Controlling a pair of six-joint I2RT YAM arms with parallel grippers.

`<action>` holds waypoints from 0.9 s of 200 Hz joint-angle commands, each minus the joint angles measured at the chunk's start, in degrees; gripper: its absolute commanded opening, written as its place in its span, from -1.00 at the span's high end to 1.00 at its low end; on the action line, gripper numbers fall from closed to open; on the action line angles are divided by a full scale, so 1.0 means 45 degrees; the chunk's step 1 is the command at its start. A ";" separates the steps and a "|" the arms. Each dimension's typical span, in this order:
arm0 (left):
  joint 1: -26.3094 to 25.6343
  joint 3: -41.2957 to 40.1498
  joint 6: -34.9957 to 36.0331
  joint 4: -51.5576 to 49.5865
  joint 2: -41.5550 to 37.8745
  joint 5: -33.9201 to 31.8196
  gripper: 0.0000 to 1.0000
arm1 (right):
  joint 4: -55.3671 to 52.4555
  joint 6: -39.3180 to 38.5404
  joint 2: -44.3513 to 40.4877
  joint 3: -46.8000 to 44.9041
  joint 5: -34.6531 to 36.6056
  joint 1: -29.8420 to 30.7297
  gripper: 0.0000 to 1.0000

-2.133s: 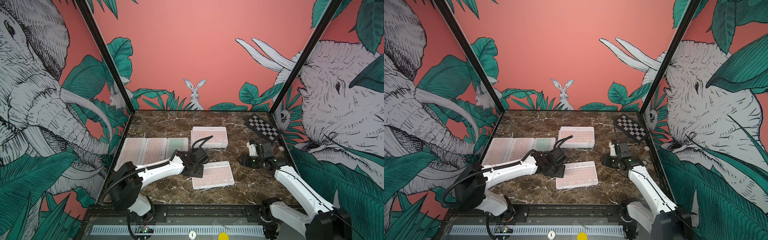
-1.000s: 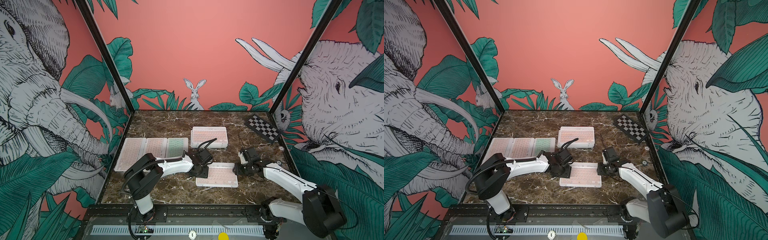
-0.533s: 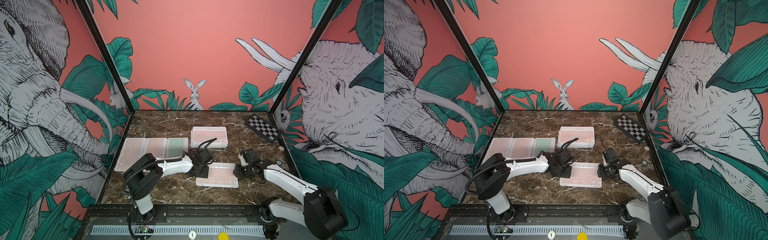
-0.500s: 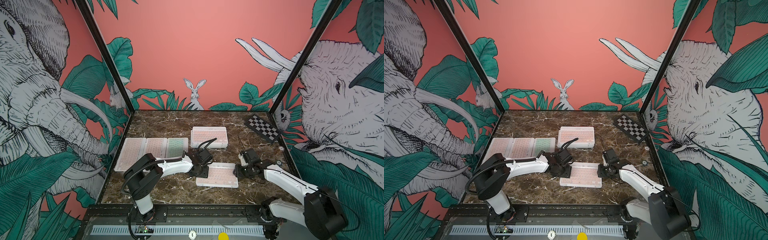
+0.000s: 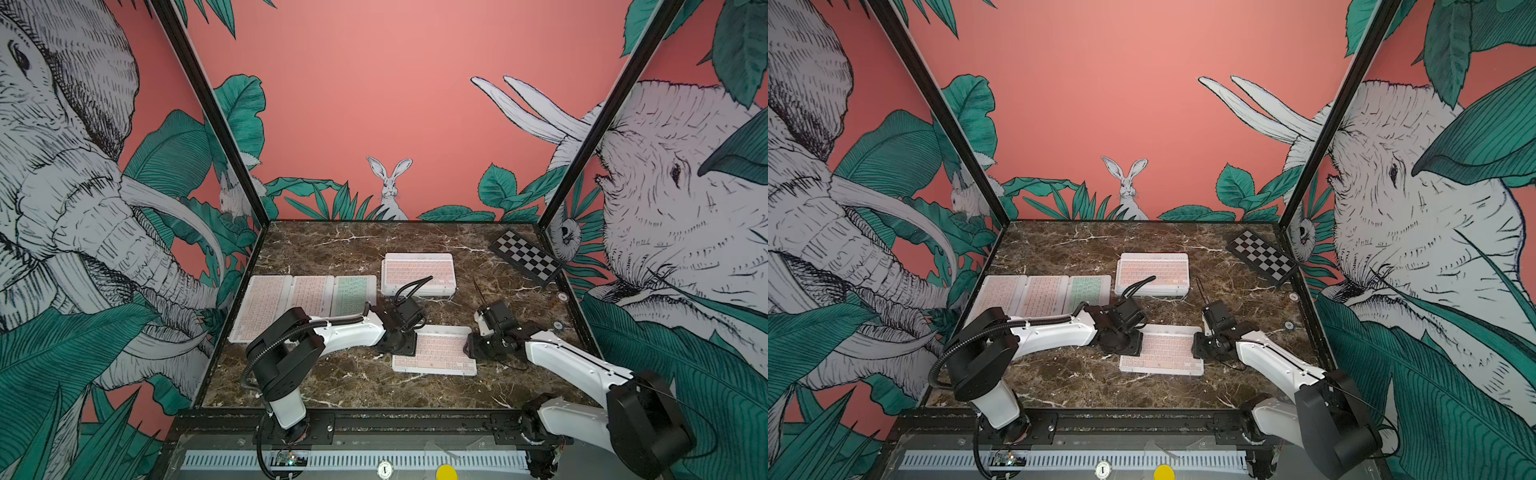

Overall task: Stack the numeric keypads
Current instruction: Pick up the numeric keypad from the center of the board.

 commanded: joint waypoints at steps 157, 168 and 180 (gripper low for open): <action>-0.0059 -0.0590 -0.0264 0.0615 0.0456 0.0815 -0.32 | 0.2356 0.0948 0.0116 -0.0567 -0.2792 -0.0346 0.00; -0.0059 -0.0613 -0.0236 0.0658 0.0508 0.0817 -0.32 | 0.2681 0.0983 -0.0037 -0.0760 -0.3342 -0.0720 0.00; -0.0078 -0.0614 -0.0246 0.0679 0.0569 0.0853 -0.31 | 0.3092 0.1112 -0.0191 -0.0997 -0.4011 -0.1220 0.00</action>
